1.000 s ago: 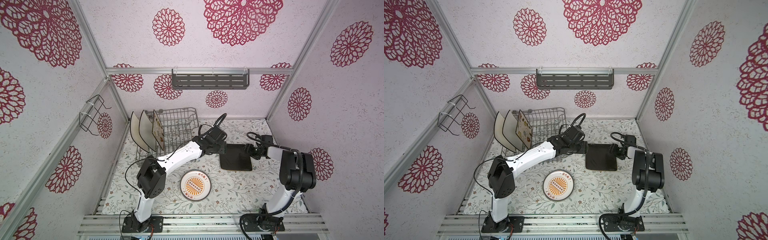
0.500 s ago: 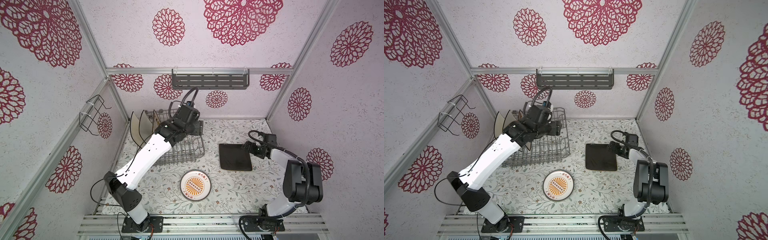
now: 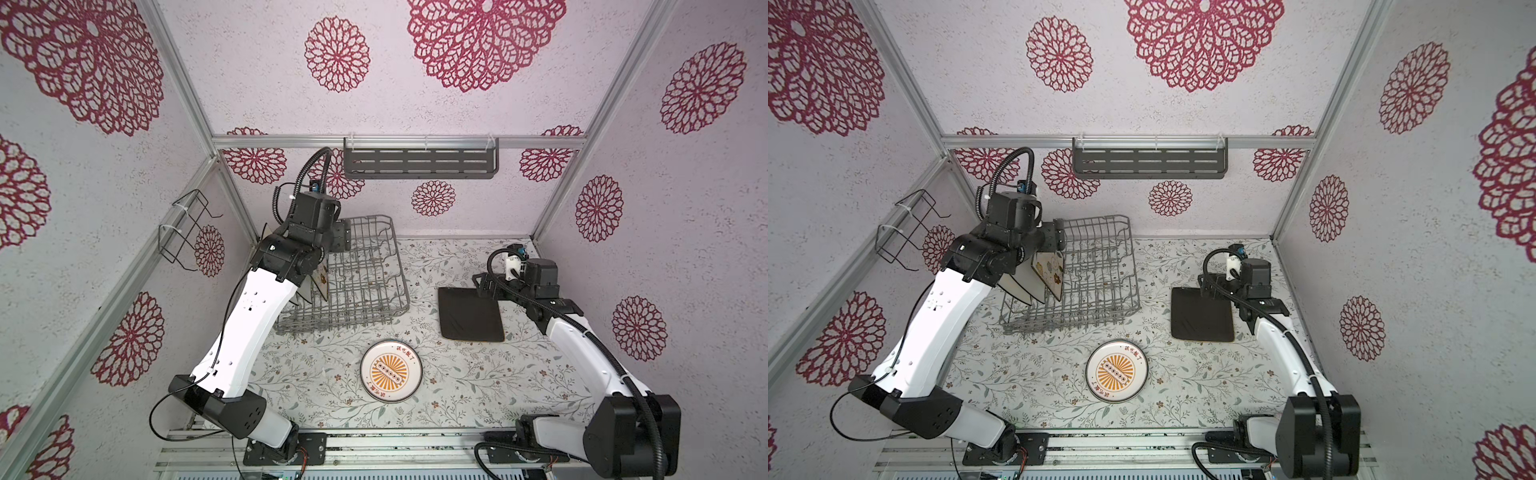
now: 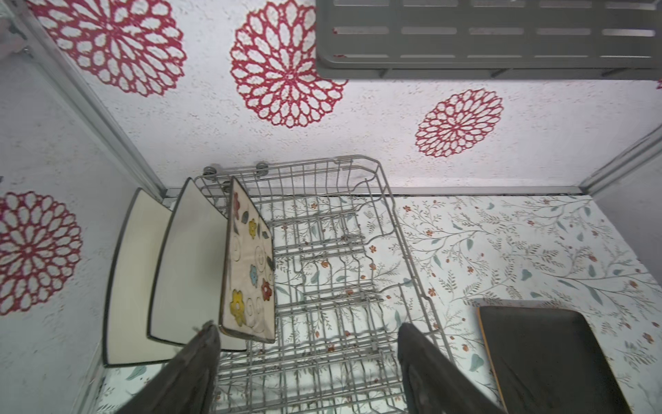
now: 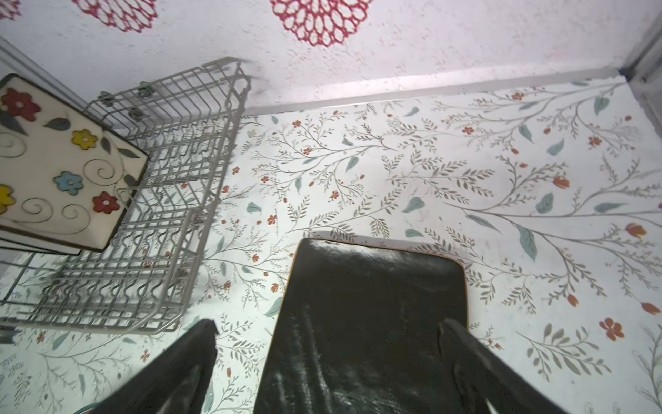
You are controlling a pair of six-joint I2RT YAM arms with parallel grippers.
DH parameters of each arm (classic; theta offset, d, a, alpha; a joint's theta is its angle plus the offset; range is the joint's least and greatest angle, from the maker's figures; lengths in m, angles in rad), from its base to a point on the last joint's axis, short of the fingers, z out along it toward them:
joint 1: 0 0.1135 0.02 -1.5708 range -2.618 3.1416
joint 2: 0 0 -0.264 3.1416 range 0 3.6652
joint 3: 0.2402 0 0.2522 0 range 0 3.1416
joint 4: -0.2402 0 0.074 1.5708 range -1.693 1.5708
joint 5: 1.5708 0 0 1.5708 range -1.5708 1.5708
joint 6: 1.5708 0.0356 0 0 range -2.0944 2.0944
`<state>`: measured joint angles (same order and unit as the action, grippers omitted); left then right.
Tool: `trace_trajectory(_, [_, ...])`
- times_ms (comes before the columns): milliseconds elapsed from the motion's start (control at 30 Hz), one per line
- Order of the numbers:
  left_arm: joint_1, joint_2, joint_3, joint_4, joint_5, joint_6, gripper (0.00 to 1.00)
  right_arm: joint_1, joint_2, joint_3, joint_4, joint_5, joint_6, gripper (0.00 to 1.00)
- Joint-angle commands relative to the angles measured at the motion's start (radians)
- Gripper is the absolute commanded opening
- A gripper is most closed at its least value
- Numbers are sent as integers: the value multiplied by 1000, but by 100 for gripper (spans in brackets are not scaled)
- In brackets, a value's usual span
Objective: Unload the plates from the dish rack
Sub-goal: 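Move the left gripper to the flowered plate while the right gripper lifts off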
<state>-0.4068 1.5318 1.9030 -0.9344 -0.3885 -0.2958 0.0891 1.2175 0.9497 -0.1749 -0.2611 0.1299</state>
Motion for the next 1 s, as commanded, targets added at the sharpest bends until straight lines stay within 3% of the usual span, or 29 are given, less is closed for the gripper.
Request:
trace_trajectory(0, [53, 6, 22, -6, -8, 44, 80, 51, -62, 46, -29, 29, -46, 99])
trace_trajectory(500, [219, 151, 61, -32, 119, 63, 80, 418, -42, 102, 23, 93, 3, 99])
trace_trajectory(700, [251, 229, 75, -27, 146, 53, 79, 522, 9, 129, 31, 117, 12, 98])
trace_trajectory(800, [261, 266, 87, -25, 155, 52, 79, 564, 19, 129, 37, 183, 1, 96])
trace_trajectory(967, [276, 333, 116, -26, 166, 49, 78, 580, 29, 133, 44, 189, 20, 95])
